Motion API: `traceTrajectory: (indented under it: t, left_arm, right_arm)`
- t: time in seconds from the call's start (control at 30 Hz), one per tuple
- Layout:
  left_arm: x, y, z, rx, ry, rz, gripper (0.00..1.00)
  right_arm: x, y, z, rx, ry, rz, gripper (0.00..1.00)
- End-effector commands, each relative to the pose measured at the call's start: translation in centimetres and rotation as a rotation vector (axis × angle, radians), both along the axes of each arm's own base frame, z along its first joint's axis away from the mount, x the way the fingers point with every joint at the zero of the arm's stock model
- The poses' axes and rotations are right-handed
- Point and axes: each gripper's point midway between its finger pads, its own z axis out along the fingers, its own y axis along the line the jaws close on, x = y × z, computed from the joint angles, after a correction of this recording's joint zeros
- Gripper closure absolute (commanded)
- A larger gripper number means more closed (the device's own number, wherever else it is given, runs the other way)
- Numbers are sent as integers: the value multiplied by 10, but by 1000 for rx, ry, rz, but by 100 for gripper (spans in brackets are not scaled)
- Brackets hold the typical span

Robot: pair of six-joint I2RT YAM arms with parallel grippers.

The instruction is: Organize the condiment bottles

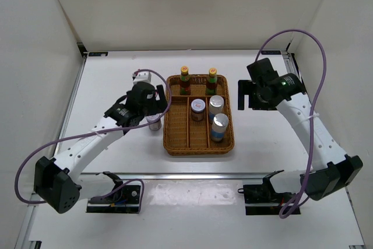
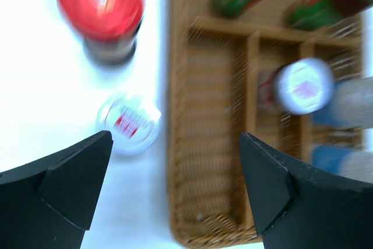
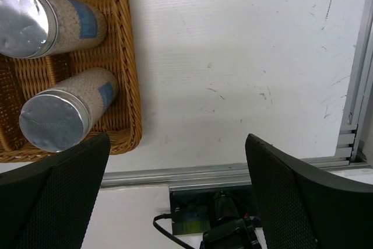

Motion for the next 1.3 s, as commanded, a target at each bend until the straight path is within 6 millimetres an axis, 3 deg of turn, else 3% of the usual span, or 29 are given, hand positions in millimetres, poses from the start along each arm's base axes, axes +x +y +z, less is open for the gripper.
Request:
traceTrajectory:
  t: [0.0, 0.13, 0.23, 0.43, 0.5, 0.6, 0.63, 0.7, 0.73, 0.77, 0.9, 1.0, 1.07, 1.1, 1.27]
  left_arm:
    - [-11, 11, -32, -14, 93, 76, 0]
    - [-6, 14, -70, -23, 213, 135, 0]
    - [3, 24, -86, -33, 258, 195, 0]
    - [19, 23, -106, 19, 293, 173, 0]
    - [23, 23, -104, 14, 294, 167, 0]
    - [22, 22, -107, 13, 306, 161, 11]
    - [22, 22, -107, 13, 306, 161, 26]
    - [20, 23, -101, 7, 295, 160, 45]
    - [22, 22, -93, 4, 274, 151, 60]
    - [23, 24, -84, 6, 260, 159, 66]
    - [19, 37, -41, 44, 195, 213, 84]
    - [23, 25, 0, 66, 90, 160, 89]
    - [26, 7, 30, 48, 23, 115, 89]
    - [30, -1, 34, 64, 7, 83, 89]
    - [15, -86, 29, 7, 27, -217, 89]
  right_arm:
    - [8, 9, -2, 21, -4, 46, 1]
    - [13, 12, -4, 21, 3, 62, 1]
    - [14, 15, -4, 27, -2, 74, 1]
    - [13, 16, -4, 30, 2, 87, 1]
    - [14, 16, -6, 26, 10, 86, 1]
    - [16, 17, -6, 25, 2, 94, 1]
    - [16, 17, -6, 25, 2, 94, 1]
    - [16, 17, -6, 25, 2, 94, 1]
    - [16, 17, -6, 25, 2, 94, 1]
    - [16, 17, -6, 25, 2, 94, 1]
    - [16, 16, -6, 20, 2, 102, 1]
    - [15, 16, -9, 17, 10, 102, 1]
    - [15, 16, -9, 26, 10, 87, 1]
    - [16, 15, -8, 18, 6, 81, 1]
    - [16, 14, -14, 13, 21, 60, 1]
